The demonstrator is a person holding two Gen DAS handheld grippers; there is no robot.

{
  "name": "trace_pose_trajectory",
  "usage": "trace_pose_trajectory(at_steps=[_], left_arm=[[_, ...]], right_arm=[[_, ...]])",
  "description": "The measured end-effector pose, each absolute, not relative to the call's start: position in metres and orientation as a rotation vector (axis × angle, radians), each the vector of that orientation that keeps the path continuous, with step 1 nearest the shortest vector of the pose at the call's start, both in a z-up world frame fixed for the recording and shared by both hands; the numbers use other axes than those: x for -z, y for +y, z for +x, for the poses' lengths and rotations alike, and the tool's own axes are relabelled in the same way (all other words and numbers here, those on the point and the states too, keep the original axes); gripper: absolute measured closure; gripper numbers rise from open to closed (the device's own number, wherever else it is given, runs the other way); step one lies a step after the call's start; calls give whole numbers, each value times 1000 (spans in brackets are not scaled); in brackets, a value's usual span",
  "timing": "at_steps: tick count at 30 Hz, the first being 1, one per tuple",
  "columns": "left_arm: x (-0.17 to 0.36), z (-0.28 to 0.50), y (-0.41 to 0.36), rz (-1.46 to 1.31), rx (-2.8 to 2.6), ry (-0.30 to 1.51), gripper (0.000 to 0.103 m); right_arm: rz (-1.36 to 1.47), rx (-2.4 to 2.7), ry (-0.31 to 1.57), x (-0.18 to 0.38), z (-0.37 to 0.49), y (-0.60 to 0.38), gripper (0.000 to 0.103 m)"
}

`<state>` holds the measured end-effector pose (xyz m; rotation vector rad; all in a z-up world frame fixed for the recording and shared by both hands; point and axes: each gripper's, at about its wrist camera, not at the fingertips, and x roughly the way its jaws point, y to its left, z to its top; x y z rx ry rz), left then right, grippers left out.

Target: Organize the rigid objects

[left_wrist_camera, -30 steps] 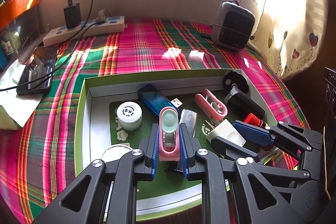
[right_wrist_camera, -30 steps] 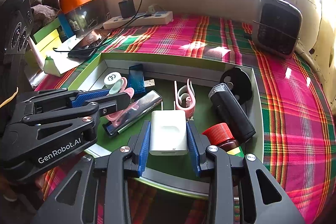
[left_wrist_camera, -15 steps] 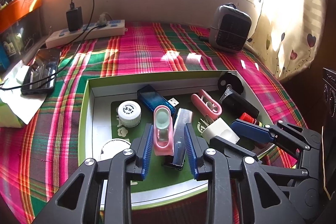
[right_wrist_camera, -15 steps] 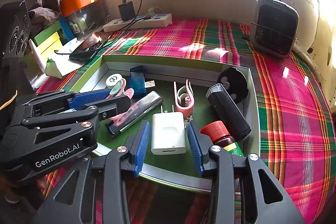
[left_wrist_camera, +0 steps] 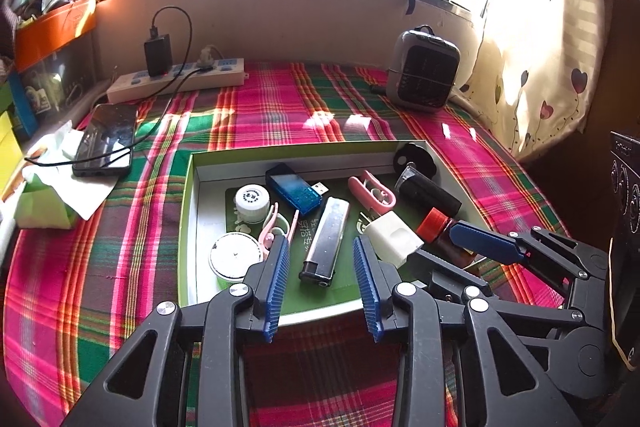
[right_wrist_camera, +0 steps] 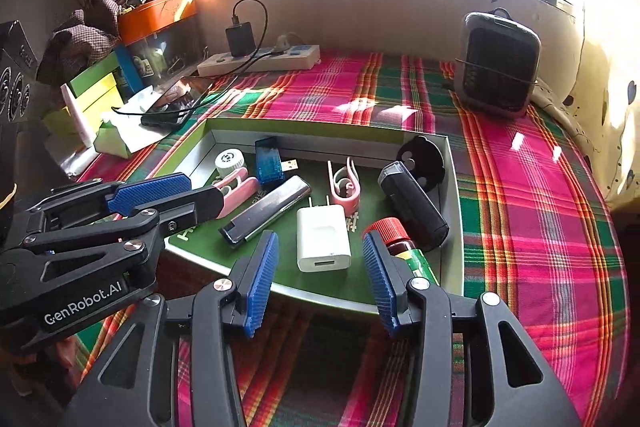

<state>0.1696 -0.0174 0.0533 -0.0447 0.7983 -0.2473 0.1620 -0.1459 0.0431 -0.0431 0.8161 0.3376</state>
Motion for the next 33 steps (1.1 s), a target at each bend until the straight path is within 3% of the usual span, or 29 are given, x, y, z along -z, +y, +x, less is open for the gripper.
trace_pose_trajectory(at_steps=[11, 33], left_arm=[[-63, 127, -13, -36, 201, 768, 66], [-9, 81, -15, 16, 119, 892, 63]], right_arm=[[-50, -279, 803, -51, 129, -154, 56], [-37, -153, 944, -13, 88, -173, 55]])
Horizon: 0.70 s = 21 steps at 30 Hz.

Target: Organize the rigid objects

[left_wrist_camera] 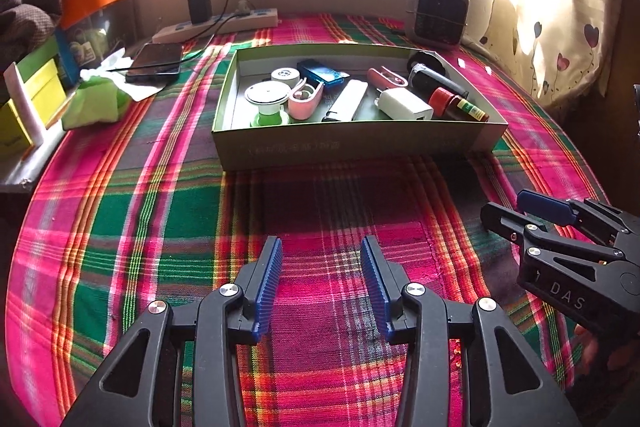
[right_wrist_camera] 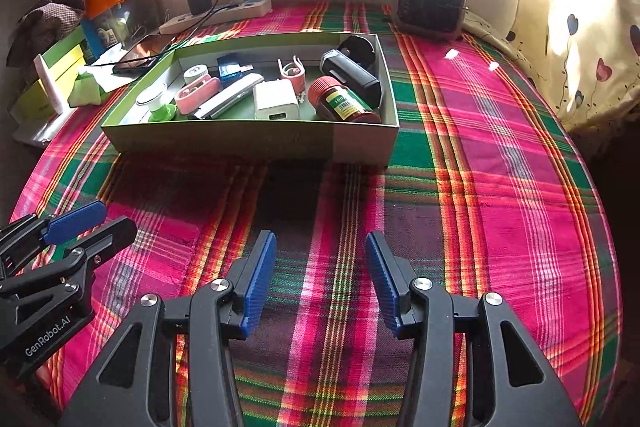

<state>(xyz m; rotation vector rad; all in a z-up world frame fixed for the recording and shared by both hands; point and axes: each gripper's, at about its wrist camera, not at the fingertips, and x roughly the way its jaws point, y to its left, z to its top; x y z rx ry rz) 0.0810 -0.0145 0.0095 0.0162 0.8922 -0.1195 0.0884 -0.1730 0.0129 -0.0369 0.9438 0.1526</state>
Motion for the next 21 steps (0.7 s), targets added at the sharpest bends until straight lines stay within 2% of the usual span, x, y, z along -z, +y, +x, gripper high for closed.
trace_pose_trajectory(at_steps=[6, 10, 13, 21], left_arm=[[-7, 81, -17, 12, 106, 889, 62], [-6, 80, -19, -3, 89, 884, 59], [-6, 80, -22, 13, 79, 886, 58], [-5, 81, -29, 45, 61, 893, 52]], right_arm=[[-56, -135, 936, -12, 84, -174, 53], [-49, -106, 933, -10, 83, -178, 41], [-41, -98, 933, -10, 84, -180, 38], [-42, -95, 933, -9, 85, -180, 35]])
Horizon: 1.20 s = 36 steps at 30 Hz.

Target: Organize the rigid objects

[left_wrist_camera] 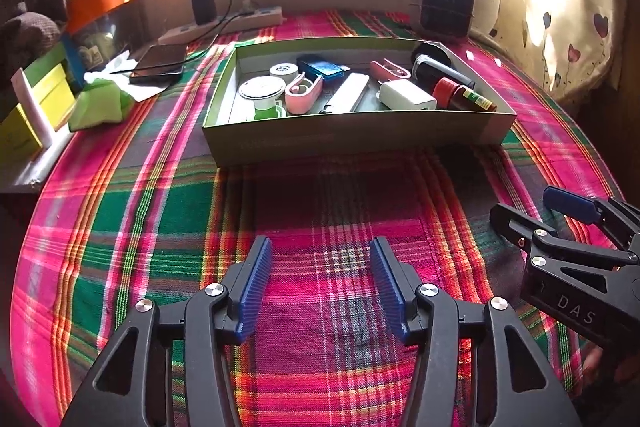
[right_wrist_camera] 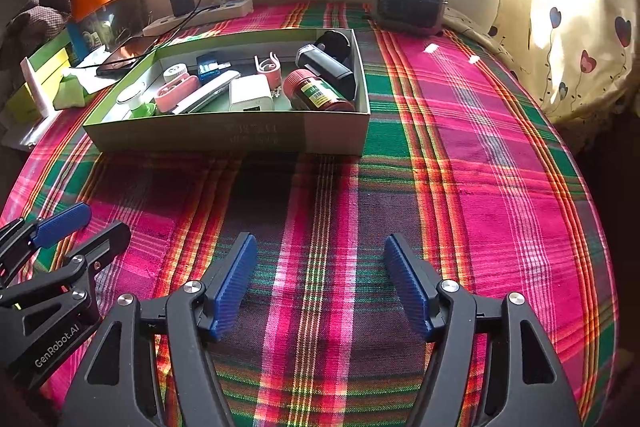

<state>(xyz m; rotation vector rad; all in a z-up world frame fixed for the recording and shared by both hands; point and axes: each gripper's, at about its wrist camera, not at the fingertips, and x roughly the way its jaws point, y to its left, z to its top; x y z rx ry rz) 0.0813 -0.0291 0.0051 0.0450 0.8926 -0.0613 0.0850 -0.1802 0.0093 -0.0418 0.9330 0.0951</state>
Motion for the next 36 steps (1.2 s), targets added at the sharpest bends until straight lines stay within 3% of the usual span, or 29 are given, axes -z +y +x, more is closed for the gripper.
trace_pose_trajectory(at_steps=[36], left_arm=[[-5, 81, -31, 50, 60, 893, 51]], right_arm=[[-42, -95, 933, -9, 85, -180, 33]])
